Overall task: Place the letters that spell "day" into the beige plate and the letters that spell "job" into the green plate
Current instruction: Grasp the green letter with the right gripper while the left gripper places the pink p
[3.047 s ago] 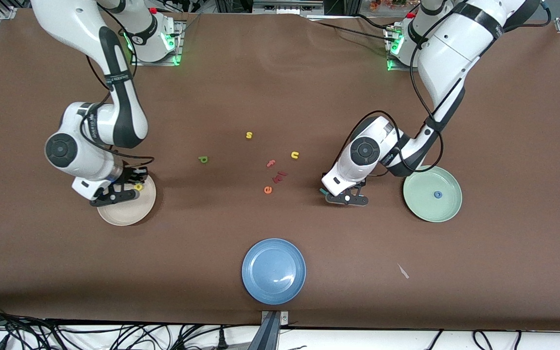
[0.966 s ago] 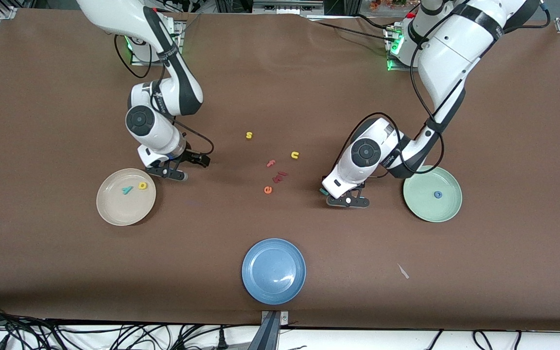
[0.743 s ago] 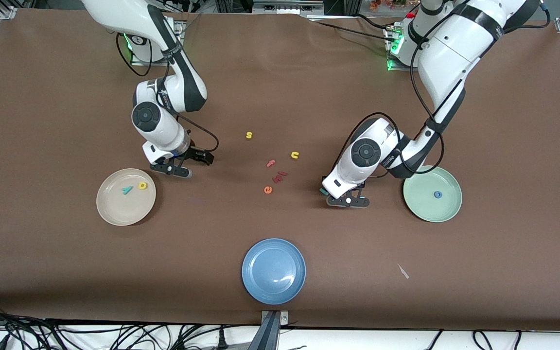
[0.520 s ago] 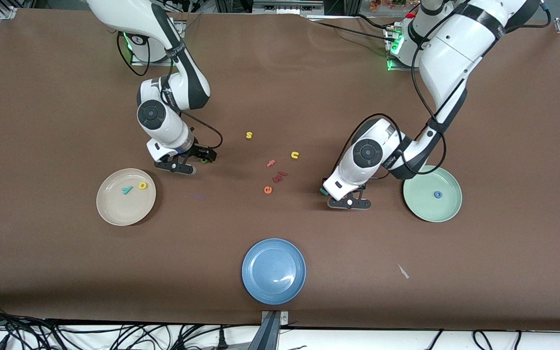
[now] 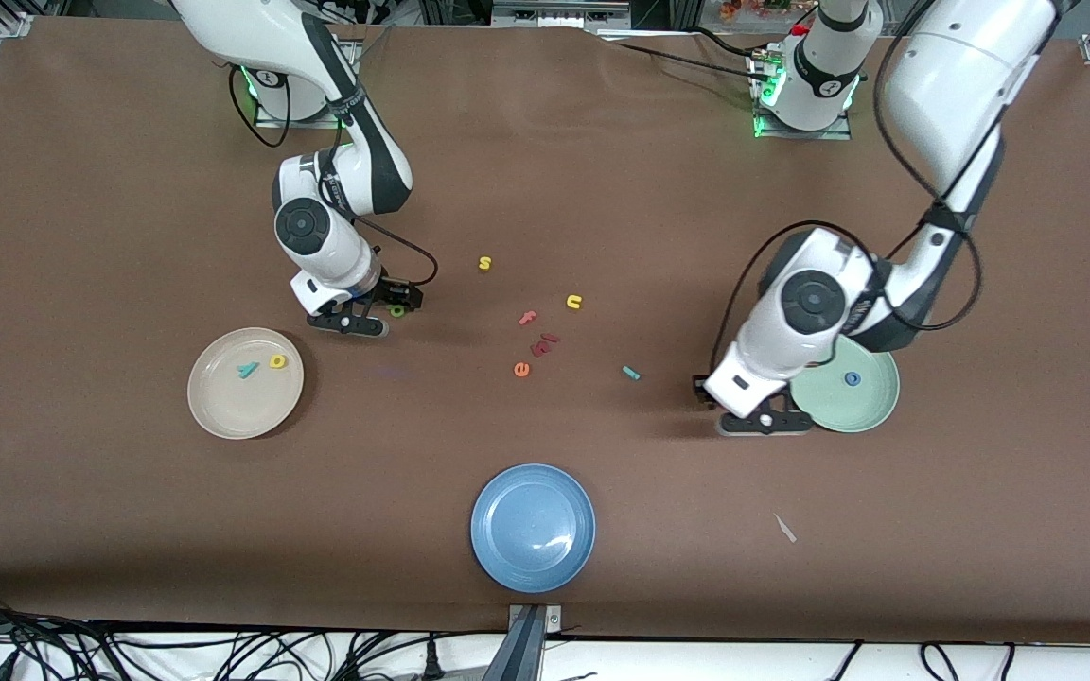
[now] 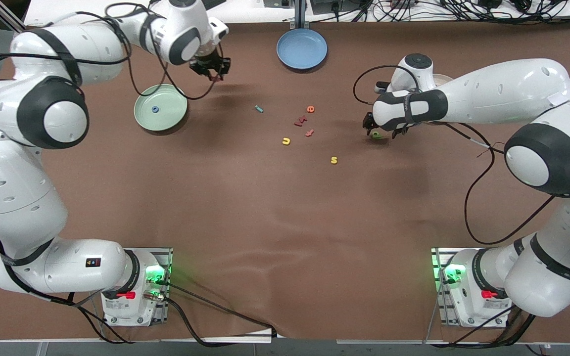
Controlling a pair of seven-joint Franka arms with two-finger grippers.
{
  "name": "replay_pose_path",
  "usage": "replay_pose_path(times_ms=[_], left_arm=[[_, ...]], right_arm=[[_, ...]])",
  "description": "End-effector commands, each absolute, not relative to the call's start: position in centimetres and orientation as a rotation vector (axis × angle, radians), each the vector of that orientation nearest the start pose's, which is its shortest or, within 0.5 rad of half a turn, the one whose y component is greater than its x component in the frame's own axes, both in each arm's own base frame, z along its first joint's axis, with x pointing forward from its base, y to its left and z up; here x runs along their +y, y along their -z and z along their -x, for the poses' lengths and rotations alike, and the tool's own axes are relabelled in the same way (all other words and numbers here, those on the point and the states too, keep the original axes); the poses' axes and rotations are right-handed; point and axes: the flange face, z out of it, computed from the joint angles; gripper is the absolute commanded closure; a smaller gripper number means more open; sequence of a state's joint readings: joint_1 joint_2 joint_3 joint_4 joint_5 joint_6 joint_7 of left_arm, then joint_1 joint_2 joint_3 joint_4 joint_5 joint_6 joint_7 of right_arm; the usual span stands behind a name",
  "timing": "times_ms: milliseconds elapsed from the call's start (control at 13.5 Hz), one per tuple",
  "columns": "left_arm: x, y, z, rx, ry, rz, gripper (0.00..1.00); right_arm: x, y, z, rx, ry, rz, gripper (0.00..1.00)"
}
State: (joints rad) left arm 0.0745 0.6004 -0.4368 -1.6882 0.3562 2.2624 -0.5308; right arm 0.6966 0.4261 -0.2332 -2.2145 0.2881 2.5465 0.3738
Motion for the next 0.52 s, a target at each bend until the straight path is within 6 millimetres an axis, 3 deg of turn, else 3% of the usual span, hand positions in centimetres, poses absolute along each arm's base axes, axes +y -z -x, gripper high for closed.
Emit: replay_pose_path(times_ms=[0, 297, 446], left_arm=[[-14.7, -31.1, -64.8, 0.094, 0.017, 3.050, 0.77], [-5.3, -29.2, -64.3, 0.239, -0.220, 3.020, 0.77], [-3.4, -26.3, -63.5, 0.239, -0.309, 3.029, 0.76]], right_arm=[[23.8, -17.6, -48.5, 0.176, -0.124, 3.117, 0.13], [24.1, -17.5, -48.8, 0.162, -0.117, 3.121, 0.23], [24.3, -17.4, -49.0, 0.161, -0.112, 3.121, 0.24]])
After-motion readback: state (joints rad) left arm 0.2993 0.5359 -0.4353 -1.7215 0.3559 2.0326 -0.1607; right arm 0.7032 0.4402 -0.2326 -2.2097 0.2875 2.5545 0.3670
